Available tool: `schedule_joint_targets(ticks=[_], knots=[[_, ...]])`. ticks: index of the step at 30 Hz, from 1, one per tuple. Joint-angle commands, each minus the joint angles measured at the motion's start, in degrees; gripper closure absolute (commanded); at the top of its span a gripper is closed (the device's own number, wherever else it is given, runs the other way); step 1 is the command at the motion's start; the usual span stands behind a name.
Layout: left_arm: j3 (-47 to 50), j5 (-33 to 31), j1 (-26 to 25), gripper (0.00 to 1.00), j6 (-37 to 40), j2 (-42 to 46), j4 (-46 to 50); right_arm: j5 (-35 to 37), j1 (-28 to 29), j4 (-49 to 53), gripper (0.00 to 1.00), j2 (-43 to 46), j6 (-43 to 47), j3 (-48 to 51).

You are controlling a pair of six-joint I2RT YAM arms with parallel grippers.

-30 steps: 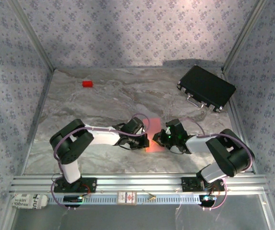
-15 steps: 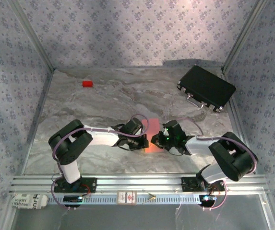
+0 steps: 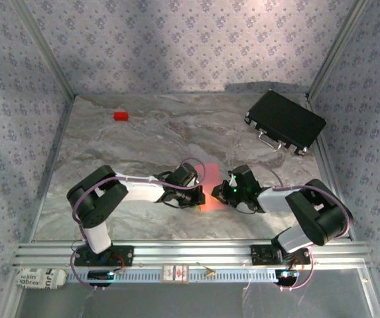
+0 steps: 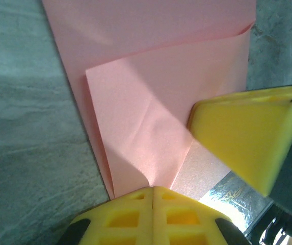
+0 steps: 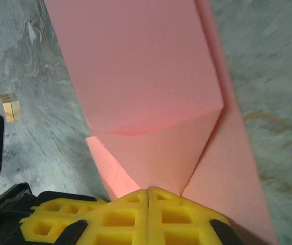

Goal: Fold a paper plane with a square sheet of paper (pick it up from the middle)
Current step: Fold the triangle a second time at the center of the table.

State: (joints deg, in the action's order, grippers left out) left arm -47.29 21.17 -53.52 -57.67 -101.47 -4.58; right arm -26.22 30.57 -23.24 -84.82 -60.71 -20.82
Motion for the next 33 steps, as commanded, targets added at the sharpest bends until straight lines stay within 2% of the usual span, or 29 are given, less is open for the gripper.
schedule_joint_targets(ticks=[1, 5, 9, 13, 20, 29, 33], knots=[[2.6, -3.5, 0.2, 0.99, 1.0, -2.3, 8.1, 1.1, -2.3, 3.4, 0.99, 0.6, 1.9, -0.9], [2.7, -3.4, 0.3, 0.99, 1.5, -2.2, 8.3, -3.4, -3.6, -1.1, 0.98, 1.3, 2.8, -1.7], [2.2, -2.8, 0.6, 0.99, 2.9, -2.4, 8.6, -2.8, -1.9, 4.3, 0.98, 2.2, 5.9, -4.8], [2.4, -2.2, 1.6, 0.99, 3.9, -2.1, 8.8, -3.9, -1.8, 3.2, 0.99, -2.3, 6.0, -5.6], [3.4, -1.4, 3.0, 0.99, 4.9, -2.1, 8.9, -4.8, -6.4, -1.3, 1.0, -7.7, 4.8, -3.5], [3.3, -1.0, 3.6, 0.99, 6.7, -2.7, 9.5, -5.5, -12.1, -0.5, 0.98, -6.7, 6.1, -4.1], [3.5, -0.9, 3.6, 0.99, 7.5, -2.3, 9.1, -7.3, -12.8, -0.4, 0.98, -4.6, 6.1, -4.6]])
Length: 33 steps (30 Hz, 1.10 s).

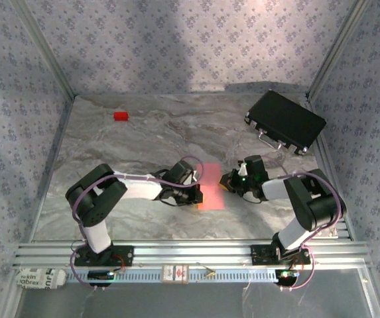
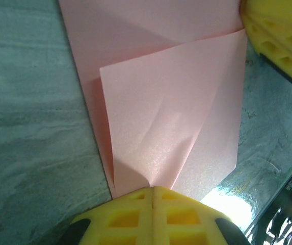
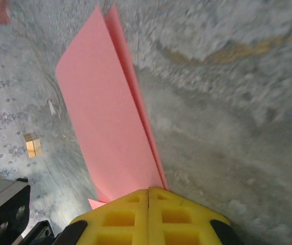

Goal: Fold a paper plane with a square sheet of paper (pick it up from the middle)
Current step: Fold the triangle a second time at the center of the table.

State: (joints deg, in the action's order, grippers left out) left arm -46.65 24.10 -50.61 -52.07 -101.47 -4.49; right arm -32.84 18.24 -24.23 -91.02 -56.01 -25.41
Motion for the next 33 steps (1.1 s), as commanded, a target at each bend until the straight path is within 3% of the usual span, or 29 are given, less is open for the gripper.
schedule_joint_targets(ticks=[1, 6, 14, 26, 33], knots=[[2.8, -3.6, 0.7, 0.99, 2.1, -2.2, 8.8, -0.7, -0.2, 1.5, 0.97, 2.8, 1.6, -0.2], [2.2, -3.3, 0.7, 0.98, 2.4, -2.0, 7.7, -0.6, 2.6, 6.0, 0.96, 7.8, 3.3, -1.1], [1.7, -3.6, 0.7, 0.97, 1.7, -1.8, 7.2, -2.1, 6.0, 4.6, 0.98, 2.3, 2.6, -1.9], [-1.2, -4.3, 0.8, 0.89, -2.6, 5.2, 6.3, 0.3, 4.1, 2.1, 1.0, -3.0, 1.7, 2.3], [-4.8, -4.0, -1.0, 0.94, -6.5, 5.5, 4.7, 1.3, 4.3, 2.9, 1.0, -1.9, 1.6, 2.9]])
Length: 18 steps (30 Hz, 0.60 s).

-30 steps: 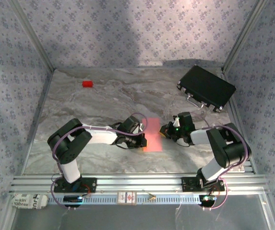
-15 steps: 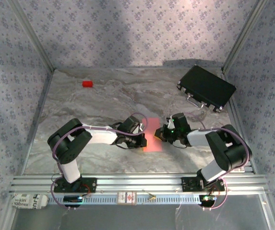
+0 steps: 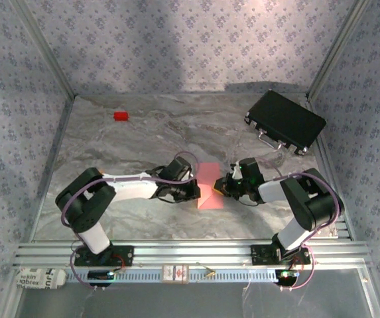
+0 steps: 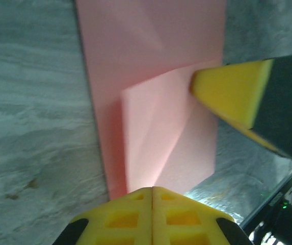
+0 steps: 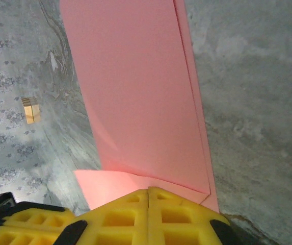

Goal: Fold a paper plane with a square sheet of paper (pick it up from the middle)
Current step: Fold the triangle a second time at the center of the table.

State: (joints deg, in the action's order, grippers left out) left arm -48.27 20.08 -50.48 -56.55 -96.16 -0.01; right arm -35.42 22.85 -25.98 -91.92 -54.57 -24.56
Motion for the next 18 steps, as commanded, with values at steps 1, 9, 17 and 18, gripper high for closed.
schedule_joint_targets(ticks=[1, 9, 17, 18], knots=[[-4.2, 0.4, -1.5, 0.94, -2.0, -0.7, 0.2, 3.9, -0.4, 4.6, 1.0, -1.0, 0.2, 2.0], [-10.8, 0.0, -3.3, 0.95, -2.4, -9.4, 1.4, 4.0, -0.4, 4.4, 1.0, -0.9, 0.1, 2.2], [-9.0, -2.0, -3.3, 0.95, -1.8, -12.1, 1.6, 4.3, -0.4, 4.4, 1.0, -0.5, 0.2, 2.8], [-8.0, -1.9, -3.3, 0.95, -1.9, -12.0, 1.0, 4.4, -0.4, 4.5, 1.0, -0.6, 0.3, 2.8]])
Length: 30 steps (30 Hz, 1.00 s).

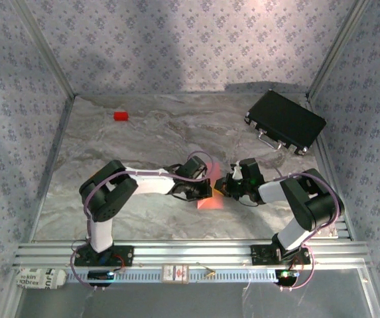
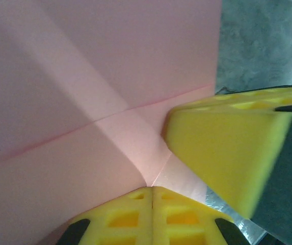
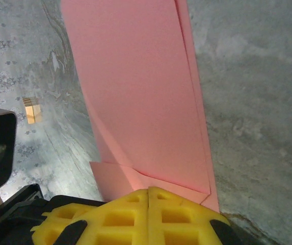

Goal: Fold a paper plane with a square sheet of paper (pick it up from the middle)
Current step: Fold the triangle a second time at the center of the table.

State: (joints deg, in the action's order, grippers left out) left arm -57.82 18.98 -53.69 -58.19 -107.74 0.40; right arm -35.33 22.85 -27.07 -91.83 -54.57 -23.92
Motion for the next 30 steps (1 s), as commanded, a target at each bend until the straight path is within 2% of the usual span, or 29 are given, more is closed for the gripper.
schedule_joint_targets(ticks=[1, 6, 15, 23, 30], knots=[[2.6, -0.8, -0.1, 0.95, -0.4, -0.3, -0.2, 4.4, -0.4, 5.7, 1.0, -0.7, 0.4, 2.3], [8.2, -0.4, -0.1, 0.93, -0.9, 1.4, -4.6, 4.7, -0.6, 6.0, 1.0, -1.4, 0.9, 2.3], [12.3, 0.4, 0.0, 0.88, -0.2, 4.5, -8.3, 4.8, -1.0, 6.0, 1.0, -2.1, 1.2, 2.2], [8.2, 2.2, 0.0, 0.82, 0.3, 3.5, -11.5, 2.4, -1.0, 6.1, 1.0, -0.1, 2.2, 0.4], [5.9, 2.3, 0.0, 0.8, 0.9, 4.5, -12.9, 4.5, -1.6, 14.6, 0.88, 10.0, 5.0, -2.2]])
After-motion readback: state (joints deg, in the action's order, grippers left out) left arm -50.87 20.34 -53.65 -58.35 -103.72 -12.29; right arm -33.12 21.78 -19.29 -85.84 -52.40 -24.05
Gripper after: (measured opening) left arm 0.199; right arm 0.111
